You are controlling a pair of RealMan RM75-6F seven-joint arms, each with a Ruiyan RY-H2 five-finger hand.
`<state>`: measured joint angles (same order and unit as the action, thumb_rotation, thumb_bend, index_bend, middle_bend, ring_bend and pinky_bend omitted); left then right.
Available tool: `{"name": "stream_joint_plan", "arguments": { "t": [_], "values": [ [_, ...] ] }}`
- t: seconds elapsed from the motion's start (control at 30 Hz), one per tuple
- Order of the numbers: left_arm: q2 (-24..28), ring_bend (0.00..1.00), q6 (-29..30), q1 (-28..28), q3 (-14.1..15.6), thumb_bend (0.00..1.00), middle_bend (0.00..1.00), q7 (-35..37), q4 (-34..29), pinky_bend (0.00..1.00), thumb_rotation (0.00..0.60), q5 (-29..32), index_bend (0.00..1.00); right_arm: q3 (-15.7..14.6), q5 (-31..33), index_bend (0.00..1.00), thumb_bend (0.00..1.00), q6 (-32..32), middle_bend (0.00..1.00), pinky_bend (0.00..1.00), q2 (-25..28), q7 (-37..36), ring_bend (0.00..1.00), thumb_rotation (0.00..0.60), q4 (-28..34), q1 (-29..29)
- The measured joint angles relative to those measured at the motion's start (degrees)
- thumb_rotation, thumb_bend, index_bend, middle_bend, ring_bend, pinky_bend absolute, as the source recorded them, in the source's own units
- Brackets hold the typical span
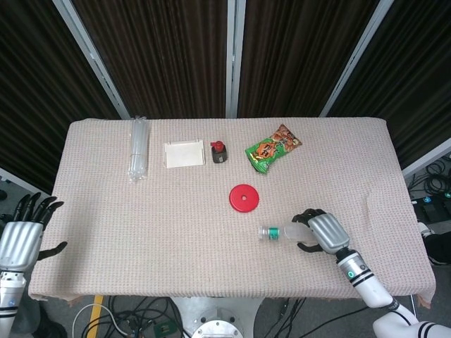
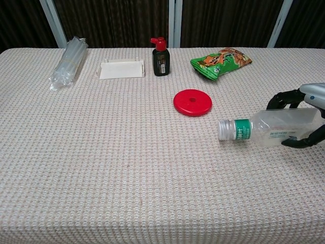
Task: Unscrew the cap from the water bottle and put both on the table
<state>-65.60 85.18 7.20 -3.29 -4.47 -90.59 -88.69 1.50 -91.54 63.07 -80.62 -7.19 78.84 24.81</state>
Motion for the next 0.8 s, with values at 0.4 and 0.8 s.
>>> {"name": "stream_joint_plan", "arguments": {
  "t": [0.4,0.8],
  "values": [
    [1.26,0.00,-6.68,10.76,-1.94,0.02,0.15,10.83,-4.57,0.00,0.600,-7.97,0.19,2.90,-6.51,0.60,0.32,5.85,0.51,0.42,-6.57,-21.27,0.37,0.600,-3.62,7.23],
    [-5.49,0.00,-9.42,17.75,-3.80,0.02,0.15,14.26,-6.85,0.00,0.600,-10.29,0.19,6.36,-5.51,0.64,0.37,4.70,0.54,0.45,-16.69,-31.17,0.40,0.600,-8.91,15.71]
  ]
}}
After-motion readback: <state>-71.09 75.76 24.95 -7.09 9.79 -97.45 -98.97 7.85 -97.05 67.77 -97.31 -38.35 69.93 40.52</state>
